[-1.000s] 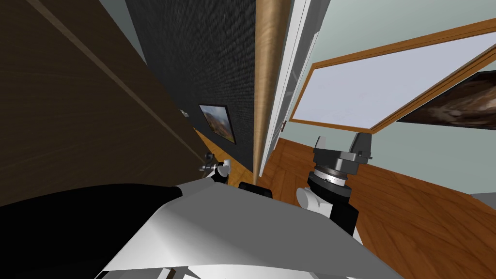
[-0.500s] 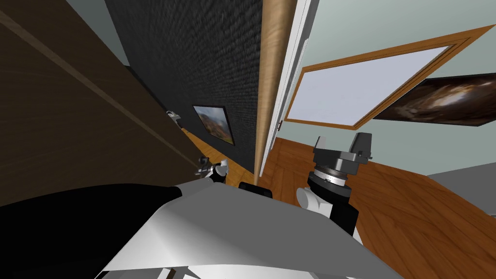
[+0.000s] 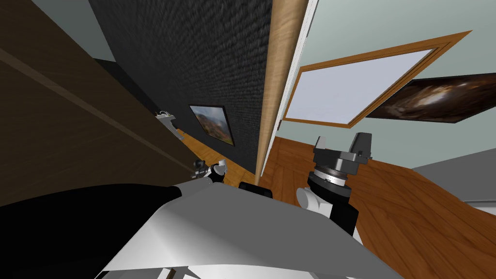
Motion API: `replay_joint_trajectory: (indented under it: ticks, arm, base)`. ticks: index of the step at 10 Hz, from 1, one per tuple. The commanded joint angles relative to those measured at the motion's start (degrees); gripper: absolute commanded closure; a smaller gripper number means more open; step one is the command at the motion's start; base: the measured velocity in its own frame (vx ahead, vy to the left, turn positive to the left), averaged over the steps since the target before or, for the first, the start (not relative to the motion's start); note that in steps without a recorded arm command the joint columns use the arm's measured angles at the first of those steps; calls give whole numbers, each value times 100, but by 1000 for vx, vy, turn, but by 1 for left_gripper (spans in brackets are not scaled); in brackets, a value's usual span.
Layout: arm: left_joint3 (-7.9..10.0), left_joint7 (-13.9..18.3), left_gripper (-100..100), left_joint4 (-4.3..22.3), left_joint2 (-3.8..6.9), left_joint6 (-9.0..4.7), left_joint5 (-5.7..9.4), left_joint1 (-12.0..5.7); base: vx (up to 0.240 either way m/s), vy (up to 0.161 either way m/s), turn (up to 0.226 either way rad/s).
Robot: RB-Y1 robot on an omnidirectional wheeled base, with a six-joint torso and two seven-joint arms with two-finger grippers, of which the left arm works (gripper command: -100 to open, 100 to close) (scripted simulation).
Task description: Push the door open
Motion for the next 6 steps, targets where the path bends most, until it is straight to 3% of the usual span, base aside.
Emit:
replay_joint_trajectory:
  ticks: [1,6]
  arm:
    - [-17,-1,100,7,-27,39,2,-55]
    - [-17,-1,100,7,-27,39,2,-55]
  base:
    - [0,0,0]
    - [0,0,0]
